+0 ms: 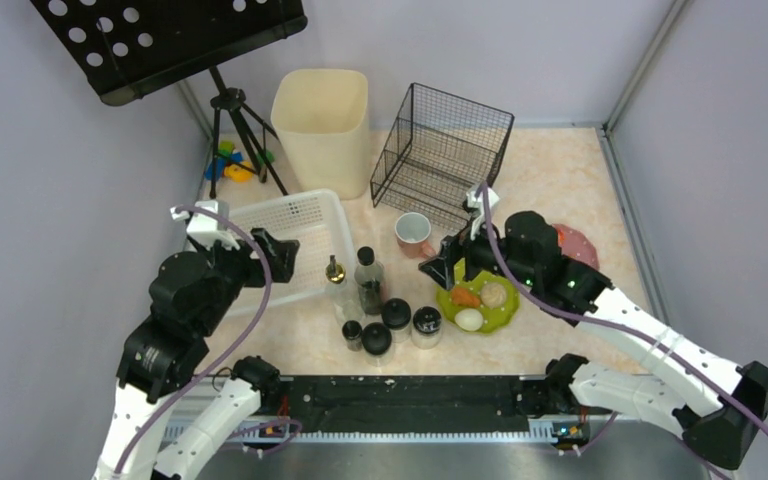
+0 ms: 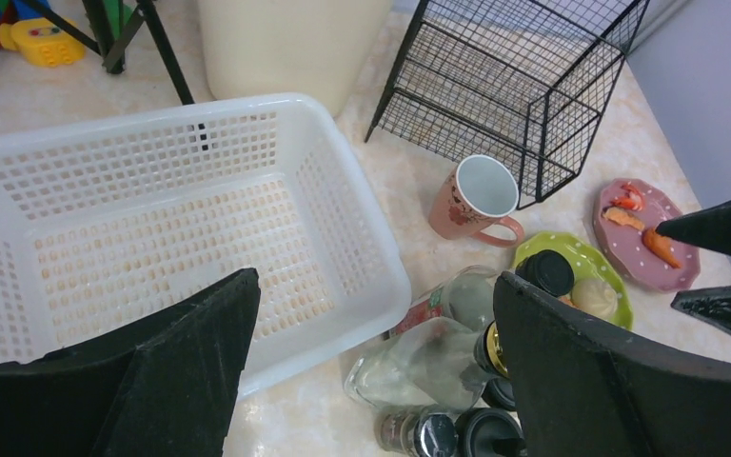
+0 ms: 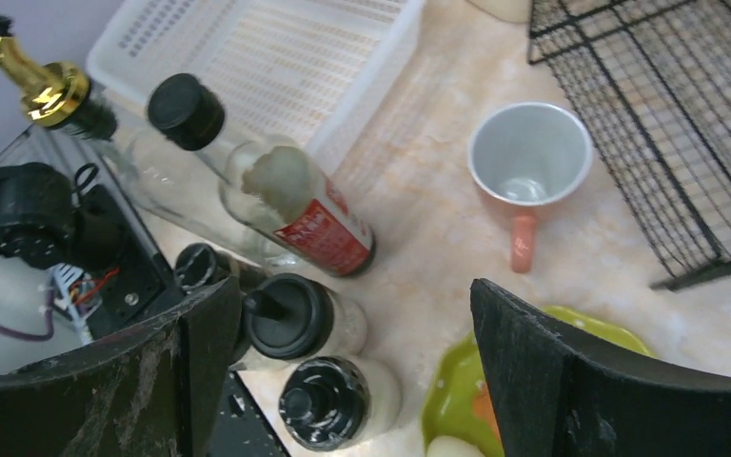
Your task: Clear the kitchen counter
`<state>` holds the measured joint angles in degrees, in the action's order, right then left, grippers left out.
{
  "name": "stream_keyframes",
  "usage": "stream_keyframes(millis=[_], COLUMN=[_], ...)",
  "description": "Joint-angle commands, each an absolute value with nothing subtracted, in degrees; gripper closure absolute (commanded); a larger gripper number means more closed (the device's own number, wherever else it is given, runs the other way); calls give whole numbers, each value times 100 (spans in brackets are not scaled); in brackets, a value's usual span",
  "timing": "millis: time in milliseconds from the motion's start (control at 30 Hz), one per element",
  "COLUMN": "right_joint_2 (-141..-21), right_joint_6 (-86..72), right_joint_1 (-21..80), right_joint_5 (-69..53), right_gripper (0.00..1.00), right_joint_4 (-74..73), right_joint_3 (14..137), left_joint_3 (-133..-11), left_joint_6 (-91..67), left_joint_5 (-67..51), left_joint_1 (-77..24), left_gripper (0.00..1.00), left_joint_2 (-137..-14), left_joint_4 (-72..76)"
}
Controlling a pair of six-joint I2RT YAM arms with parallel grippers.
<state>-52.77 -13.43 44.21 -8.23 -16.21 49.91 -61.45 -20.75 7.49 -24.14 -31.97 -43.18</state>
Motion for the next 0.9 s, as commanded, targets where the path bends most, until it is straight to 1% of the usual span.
stream_keyframes(millis=[0,100,200,267,367,533,867], right_joint_2=[-5358,-5578,-5679,-5774,-6099,-6558,-7104], right_joint_6=[-1088,-740,-472,-446,-485,-500,-689], right_joint_1=[4836,5450,5819,5886,5948,6134,6204], right_joint_5=[-1376,-787,-331,-375,-318,288,304], right_gripper=[13,12,10,10,10,11,12], right_joint_4=[-441,-90,797,1350,1732,2705,3578], right_joint_3=[4800,4700,4392,4190,4152,3992,3947], left_joint_3=[-6012,-5924,-5810,-5760,-5756,-5748,-5728], left_joint_6=[-2395,-2421,-2452,-2452,-2446,-2400,-2285], left_joint_5=[1003,943,891,840,802,805,794], left_joint_1=[-2417,-2417,-2417,-2417,-2417,-2417,-2417], left_gripper=[3,3,4,4,4,3,3], left_joint_2=[-2869,-2789,-2722,-2700,-2661,-2586,-2524], left_joint_4=[-4412,-4494,-4499,-4491,-4509,-4502,-4479])
